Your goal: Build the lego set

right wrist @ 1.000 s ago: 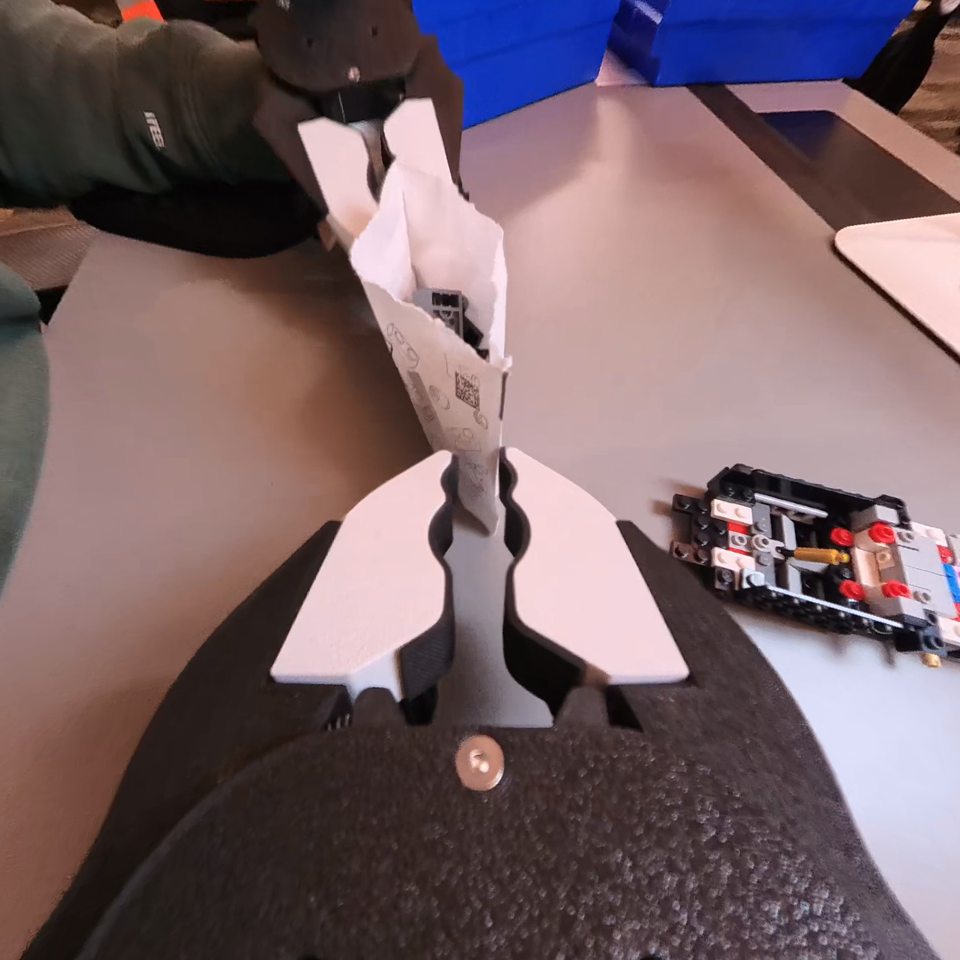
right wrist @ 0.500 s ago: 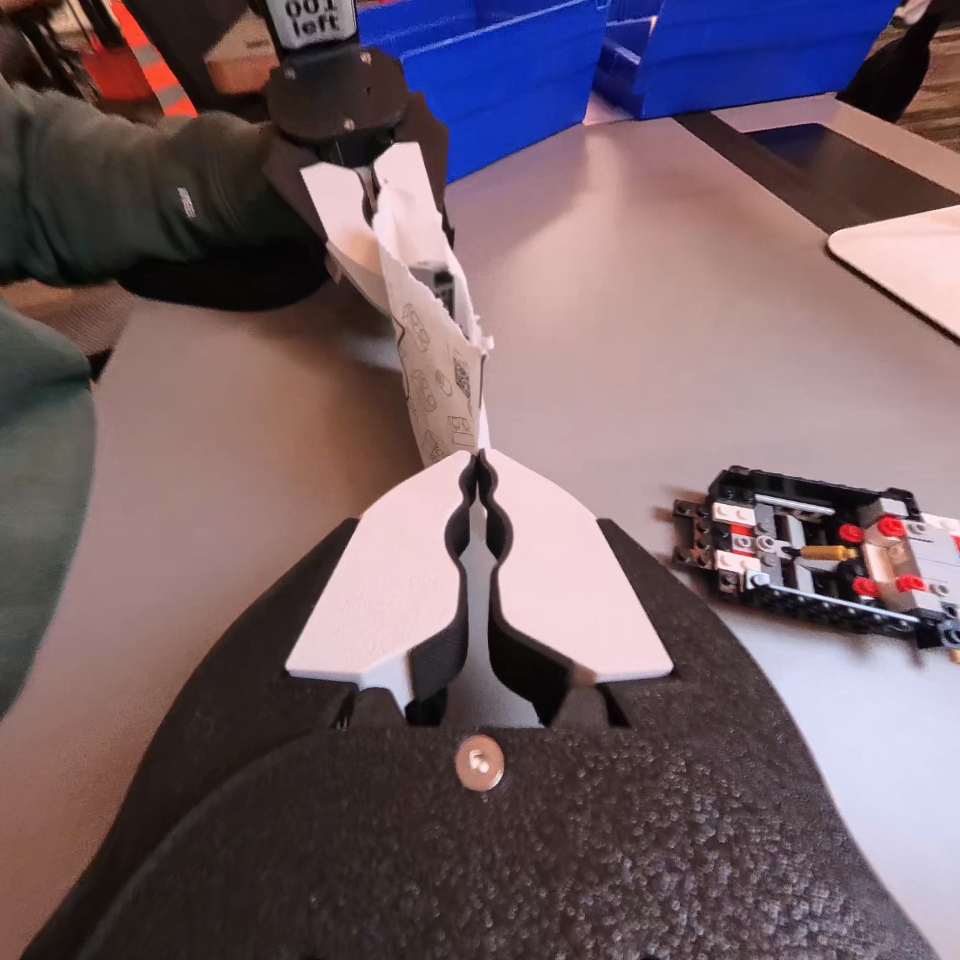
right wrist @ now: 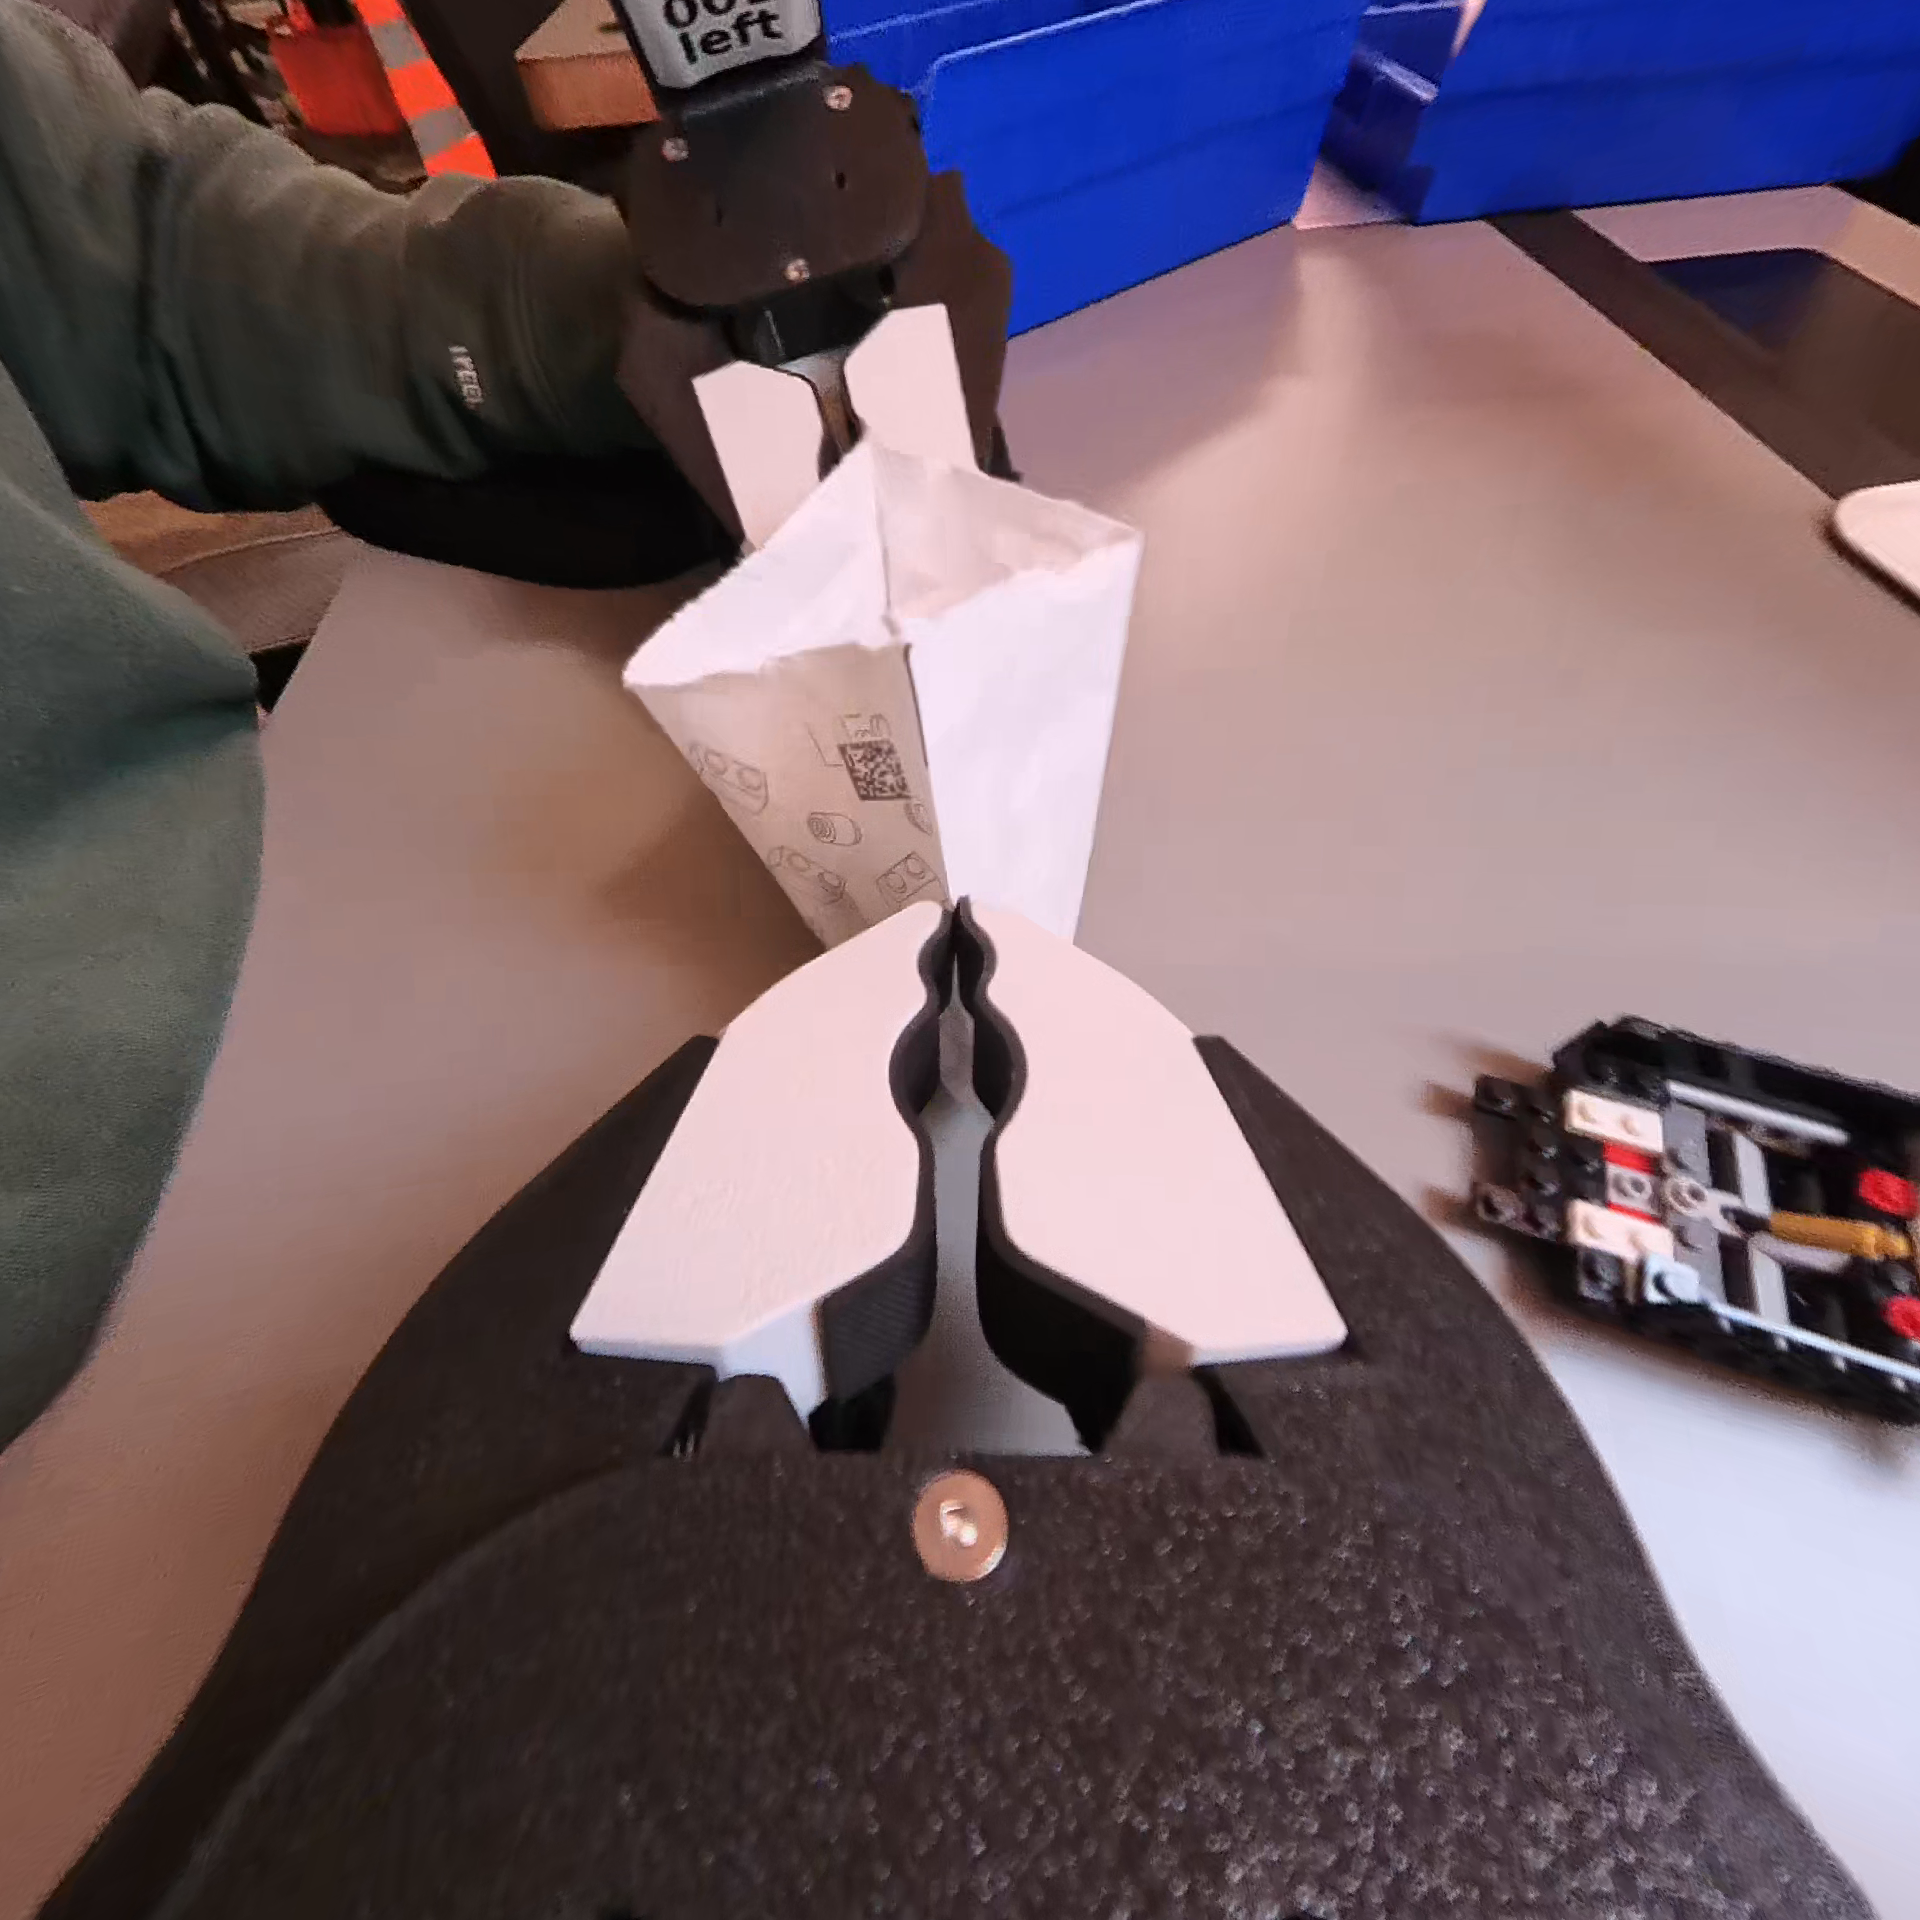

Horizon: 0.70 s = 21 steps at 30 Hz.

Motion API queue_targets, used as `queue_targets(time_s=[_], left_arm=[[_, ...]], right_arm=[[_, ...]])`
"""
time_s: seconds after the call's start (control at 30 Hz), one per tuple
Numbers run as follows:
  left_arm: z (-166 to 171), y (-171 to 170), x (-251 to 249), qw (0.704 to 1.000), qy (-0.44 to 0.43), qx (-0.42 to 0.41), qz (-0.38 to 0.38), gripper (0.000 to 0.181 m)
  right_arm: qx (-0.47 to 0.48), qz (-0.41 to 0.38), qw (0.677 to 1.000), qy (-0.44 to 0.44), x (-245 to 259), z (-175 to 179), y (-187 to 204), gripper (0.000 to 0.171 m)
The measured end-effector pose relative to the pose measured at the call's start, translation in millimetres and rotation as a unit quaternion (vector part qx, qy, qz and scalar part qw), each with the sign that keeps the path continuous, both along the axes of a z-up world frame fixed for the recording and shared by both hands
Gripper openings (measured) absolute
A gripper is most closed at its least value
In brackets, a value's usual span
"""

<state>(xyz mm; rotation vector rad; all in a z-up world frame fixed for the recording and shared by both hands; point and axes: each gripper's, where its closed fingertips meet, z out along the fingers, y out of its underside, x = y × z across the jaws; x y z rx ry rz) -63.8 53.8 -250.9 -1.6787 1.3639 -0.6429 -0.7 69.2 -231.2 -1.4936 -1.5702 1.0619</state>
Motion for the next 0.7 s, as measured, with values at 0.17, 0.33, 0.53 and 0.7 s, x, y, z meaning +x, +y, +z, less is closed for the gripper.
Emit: queue_targets(time_s=[0.17, 0.33, 0.53, 0.7], left_arm=[[7, 8, -19, 1.000, -0.013, -0.001, 0.022, 0.001], [4, 0, -6, 1.000, -0.006, 0.000, 0.002, 0.009], [17, 2, -17, 1.000, -0.026, -0.010, 0.003, 0.002], [9, -3, -17, 1.000, -0.013, -0.015, -0.001, 0.001]], right_arm=[[-0.006, -0.023, 1.000, 0.007, 13, 5, 15, 0.000], [-0.014, -0.008, 1.000, 0.009, 4, 2, 6, 0.000], [-0.018, 0.003, 1.000, 0.005, 9, 3, 7, 0.000], [0.001, 0.003, 1.000, -0.013, 6, -4, 3, 0.000]])
